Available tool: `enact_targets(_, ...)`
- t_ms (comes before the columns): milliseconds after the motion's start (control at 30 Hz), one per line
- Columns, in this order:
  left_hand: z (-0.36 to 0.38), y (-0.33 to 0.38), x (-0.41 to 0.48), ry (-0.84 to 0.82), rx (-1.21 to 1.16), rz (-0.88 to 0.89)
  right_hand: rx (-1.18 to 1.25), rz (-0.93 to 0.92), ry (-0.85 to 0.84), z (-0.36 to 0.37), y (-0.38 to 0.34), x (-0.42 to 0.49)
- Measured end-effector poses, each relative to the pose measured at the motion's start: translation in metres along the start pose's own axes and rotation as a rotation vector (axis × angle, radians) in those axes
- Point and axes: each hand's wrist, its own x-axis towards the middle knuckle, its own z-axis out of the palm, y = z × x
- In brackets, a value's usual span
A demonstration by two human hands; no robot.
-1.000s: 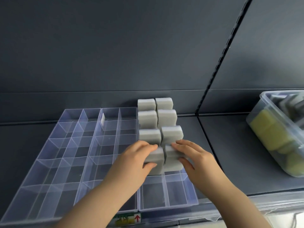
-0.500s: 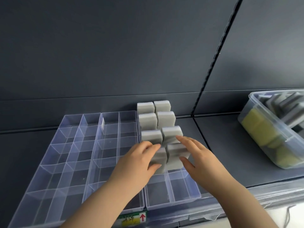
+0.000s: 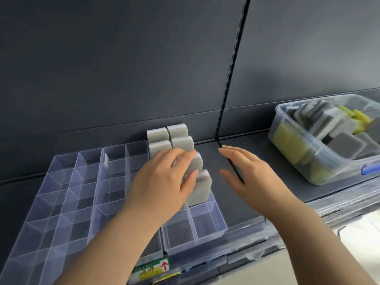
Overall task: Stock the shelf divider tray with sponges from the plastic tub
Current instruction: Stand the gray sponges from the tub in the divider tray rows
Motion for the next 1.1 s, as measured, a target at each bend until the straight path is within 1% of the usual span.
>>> enact_targets(167,0.006,0.062,0.021,0.132,0.032,0.077,0.029,0.009,0.131,-0.053,0.029,-0.032)
enact_targets(267,0.024,0.114,0.031,0.141,0.005,0.128,0.035,0.044,0.168,-0.087,0.063,-0.065)
enact_targets(367,0.052,0.174,0.036,0.090,-0.050,0.160,0.040,0.102,0.186,-0.117,0.106,-0.107)
enact_targets(467,0.086,0.231,0.037,0.003,-0.110,0.188,0.012,0.178,0.188,-0.138,0.151,-0.153)
enact_targets(633,0.137,0.298,0.032,-0.156,-0.141,0.203,0.060,0.327,0.112,-0.146,0.211,-0.218)
enact_targets(733,0.155,0.318,0.033,-0.223,-0.126,0.202,0.080,0.377,0.073,-0.146,0.235,-0.240)
enact_targets(867,0.172,0.328,0.047,-0.243,-0.117,0.208,0.093,0.396,0.062,-0.150,0.260,-0.245)
enact_targets(967,0.181,0.329,0.068,-0.214,-0.119,0.219,0.102,0.394,0.070,-0.157,0.279,-0.234)
enact_targets(1100,0.191,0.320,0.108,-0.115,-0.122,0.215,0.107,0.331,0.083,-0.174,0.303,-0.198)
